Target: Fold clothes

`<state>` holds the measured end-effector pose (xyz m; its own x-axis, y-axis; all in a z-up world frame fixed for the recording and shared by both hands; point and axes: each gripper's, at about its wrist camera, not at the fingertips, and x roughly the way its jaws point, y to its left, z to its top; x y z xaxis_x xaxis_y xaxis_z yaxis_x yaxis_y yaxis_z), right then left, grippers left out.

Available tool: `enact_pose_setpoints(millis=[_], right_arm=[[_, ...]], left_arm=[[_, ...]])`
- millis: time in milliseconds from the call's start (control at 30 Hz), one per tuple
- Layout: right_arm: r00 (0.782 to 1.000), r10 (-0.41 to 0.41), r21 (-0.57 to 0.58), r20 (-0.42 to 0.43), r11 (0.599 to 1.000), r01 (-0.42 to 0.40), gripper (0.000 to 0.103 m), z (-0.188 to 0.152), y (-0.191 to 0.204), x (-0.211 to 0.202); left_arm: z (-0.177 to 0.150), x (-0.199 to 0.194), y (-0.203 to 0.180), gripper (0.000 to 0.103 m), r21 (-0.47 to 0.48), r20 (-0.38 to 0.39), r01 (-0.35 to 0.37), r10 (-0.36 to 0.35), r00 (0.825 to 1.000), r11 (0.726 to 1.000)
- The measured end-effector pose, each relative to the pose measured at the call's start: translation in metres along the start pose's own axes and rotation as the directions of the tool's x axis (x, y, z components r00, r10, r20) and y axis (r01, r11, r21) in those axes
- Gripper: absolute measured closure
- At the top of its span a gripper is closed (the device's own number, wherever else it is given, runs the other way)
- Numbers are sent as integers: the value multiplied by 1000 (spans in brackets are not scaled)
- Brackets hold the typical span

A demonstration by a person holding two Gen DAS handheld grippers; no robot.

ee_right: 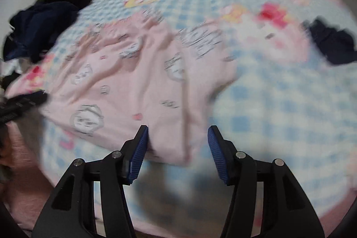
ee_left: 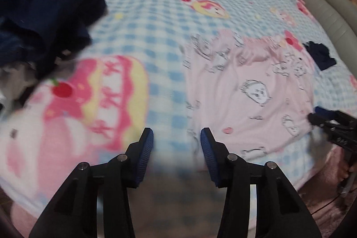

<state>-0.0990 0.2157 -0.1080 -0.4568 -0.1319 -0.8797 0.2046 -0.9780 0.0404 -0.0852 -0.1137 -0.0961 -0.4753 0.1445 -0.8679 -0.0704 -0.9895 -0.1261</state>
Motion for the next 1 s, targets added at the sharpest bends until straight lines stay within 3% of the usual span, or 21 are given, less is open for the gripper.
enact_pose_setpoints(millis=[67, 167, 267, 367, 467, 533, 600, 667, 767, 900, 1000], right_arm=[[1000, 5, 6, 24, 1000, -5, 46, 1, 1, -9], [998, 49, -27, 43, 999, -47, 46, 5, 18, -11], [999, 30, -92, 15, 995, -28, 46, 4, 38, 1], [999, -20, -92, -42, 996, 16, 48, -14, 30, 14], [998, -57, -62, -40, 997, 55, 50, -30, 10, 7], [994, -109, -71, -25, 992, 107, 58, -34, 7, -2], [997, -75, -33, 4, 997, 75, 56, -32, 4, -15], [998, -19, -6, 57, 1000, 19, 55, -25, 7, -27], [992, 42, -41, 119, 998, -38, 48, -10, 24, -32], [998, 57, -129, 36, 990, -51, 48, -5, 54, 0], [1000, 24, -127, -18, 992, -26, 49, -19, 49, 21]], left_arm=[[0, -5, 2, 58, -38, 18, 81, -80, 997, 996], [-4, -2, -12, 58, -89, 28, 207, -205, 978, 974], [-15, 12, -25, 57, -25, -52, 193, -194, 980, 981], [-21, 16, -18, 57, -32, -91, 149, -152, 984, 988], [-20, 8, -10, 59, -13, -88, 83, -84, 993, 996], [-17, -3, -16, 60, 7, -50, 91, -91, 995, 996], [-14, -15, -25, 62, 24, -6, 117, -117, 993, 993], [-9, -24, -43, 62, 47, 26, 193, -195, 980, 980], [-8, -13, -67, 60, 90, 7, 232, -234, 972, 968], [-12, 17, -89, 60, 111, -61, 218, -213, 975, 970], [-22, 26, -91, 60, 120, -84, 212, -203, 976, 970]])
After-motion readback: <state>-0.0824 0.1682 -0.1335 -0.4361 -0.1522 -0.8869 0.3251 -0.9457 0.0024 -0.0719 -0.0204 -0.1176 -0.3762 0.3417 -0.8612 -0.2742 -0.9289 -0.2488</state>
